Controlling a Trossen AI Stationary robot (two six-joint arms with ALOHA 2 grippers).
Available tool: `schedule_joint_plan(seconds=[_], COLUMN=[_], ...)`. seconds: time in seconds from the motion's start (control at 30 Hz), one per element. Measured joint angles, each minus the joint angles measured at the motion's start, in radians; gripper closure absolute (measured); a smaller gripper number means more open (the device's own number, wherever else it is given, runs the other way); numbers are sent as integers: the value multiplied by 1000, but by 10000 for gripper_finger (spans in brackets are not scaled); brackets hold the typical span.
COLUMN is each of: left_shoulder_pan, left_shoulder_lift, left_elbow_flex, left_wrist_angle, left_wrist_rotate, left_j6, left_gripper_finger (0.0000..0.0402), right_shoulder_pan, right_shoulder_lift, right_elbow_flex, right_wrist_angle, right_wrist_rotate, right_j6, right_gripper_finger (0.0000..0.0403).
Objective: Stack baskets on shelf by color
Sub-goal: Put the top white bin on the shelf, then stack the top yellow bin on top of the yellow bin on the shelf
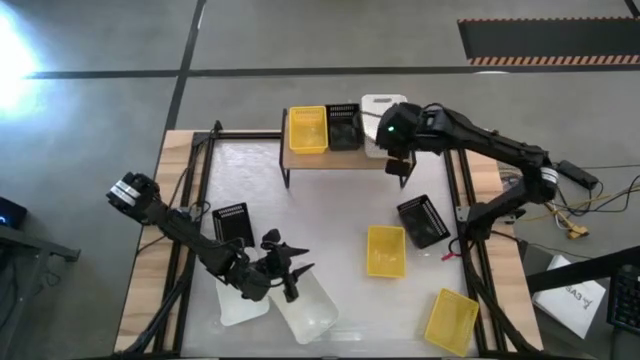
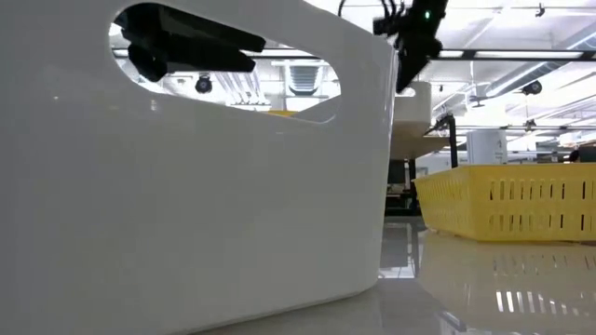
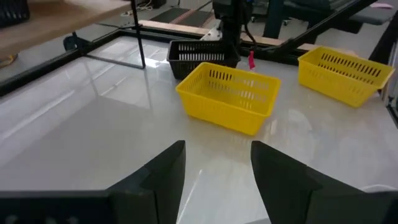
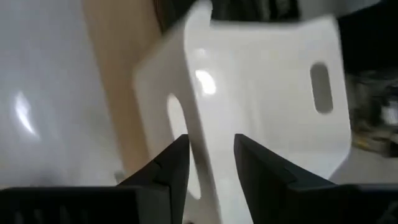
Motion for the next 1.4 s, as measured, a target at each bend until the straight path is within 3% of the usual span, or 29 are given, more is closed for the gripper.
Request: schedule_joint_plan(seconds=[0.17,0.47,0.63,0.87,0.97,1.17,1.27,1.4], left_shoulder_pan=[1,1,1,8,30,156,236,344], left_shoulder_lift=[-56,-228,-351,-440,-434,-348,-263,-113], left_elbow_flex=[1,12,42,101,128,155,192,275], left_wrist_angle=[0,8,-4,-153,-240,-255,-268,-272], left_wrist_rotate=[7,17,74,79,74,99,186,376], left_j6=[91,86,62,60,59,-32,-23,-11], left_gripper_finger=[234,234,235,236,236,236,236,236], right_shoulder_pan=[1,20,141,389,522,751,829,889], right_shoulder_lift=[-74,-144,-202,-263,-257,-221,-221,-222], right_elbow_flex=[-22,-78,-71,-79,-79,-97,-160,-253], right_wrist_angle=[118,21,12,10,7,-41,-35,-15], right_wrist_rotate=[-149,-162,-155,-154,-162,-173,-173,-214], right_j6=[137,282,502,720,744,767,782,846], right_gripper_finger=[282,285,303,332,341,350,349,337])
